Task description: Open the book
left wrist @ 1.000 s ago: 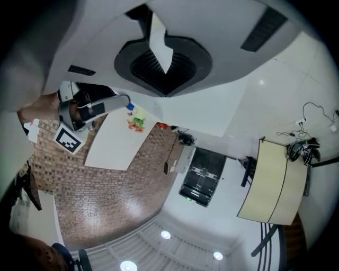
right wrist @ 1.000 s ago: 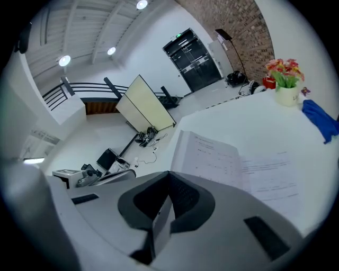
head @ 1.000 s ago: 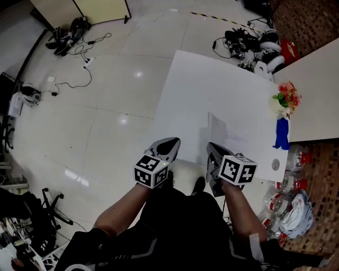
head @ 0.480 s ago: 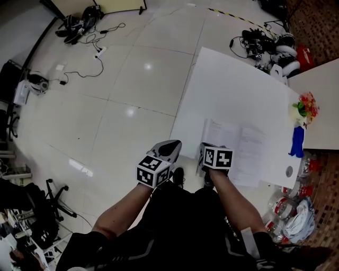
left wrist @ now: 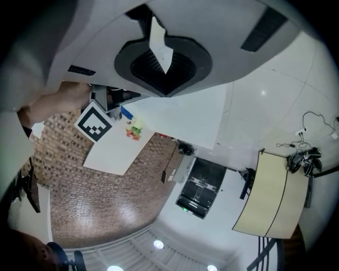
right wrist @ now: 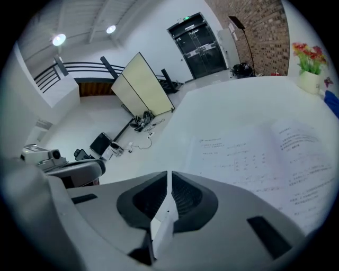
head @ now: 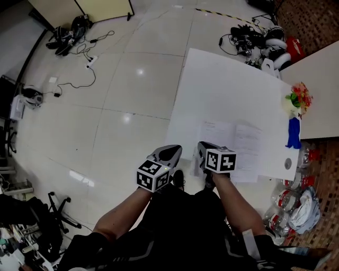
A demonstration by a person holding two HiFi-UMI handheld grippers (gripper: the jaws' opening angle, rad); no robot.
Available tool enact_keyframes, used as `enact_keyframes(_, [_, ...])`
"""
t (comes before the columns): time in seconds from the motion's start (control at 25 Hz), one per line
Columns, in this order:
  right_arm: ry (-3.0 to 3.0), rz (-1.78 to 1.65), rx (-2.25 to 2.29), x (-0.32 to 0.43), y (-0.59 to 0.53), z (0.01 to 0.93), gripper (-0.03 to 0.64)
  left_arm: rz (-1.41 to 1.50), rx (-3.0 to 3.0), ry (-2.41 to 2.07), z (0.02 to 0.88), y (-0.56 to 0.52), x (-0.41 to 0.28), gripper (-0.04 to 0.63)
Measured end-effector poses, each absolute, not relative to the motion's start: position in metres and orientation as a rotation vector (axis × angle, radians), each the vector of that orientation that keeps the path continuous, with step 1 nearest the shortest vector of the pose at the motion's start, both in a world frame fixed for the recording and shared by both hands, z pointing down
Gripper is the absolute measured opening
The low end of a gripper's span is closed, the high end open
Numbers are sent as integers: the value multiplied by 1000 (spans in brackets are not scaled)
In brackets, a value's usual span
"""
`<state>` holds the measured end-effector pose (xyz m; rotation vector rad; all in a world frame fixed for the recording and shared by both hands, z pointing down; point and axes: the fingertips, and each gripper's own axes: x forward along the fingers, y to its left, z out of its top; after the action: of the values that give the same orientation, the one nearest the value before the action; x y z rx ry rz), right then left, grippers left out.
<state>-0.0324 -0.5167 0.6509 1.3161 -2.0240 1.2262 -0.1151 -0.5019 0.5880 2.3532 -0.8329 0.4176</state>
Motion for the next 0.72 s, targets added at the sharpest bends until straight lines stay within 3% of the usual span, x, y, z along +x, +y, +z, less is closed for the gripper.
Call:
enact_keyframes(0.24, [-2238,1210,1627,37,-513,569,3,298,2479,-801,546,-510,-88,2])
enact_keyframes(0.52, [-2315,735,1860,144,-477,475,3,156,2647,-638,488,-500,-23,2])
enact_keyframes(0.72, [-2359,612,1928,218,-424,445,3,168,2715,-613,461,-463,34,2])
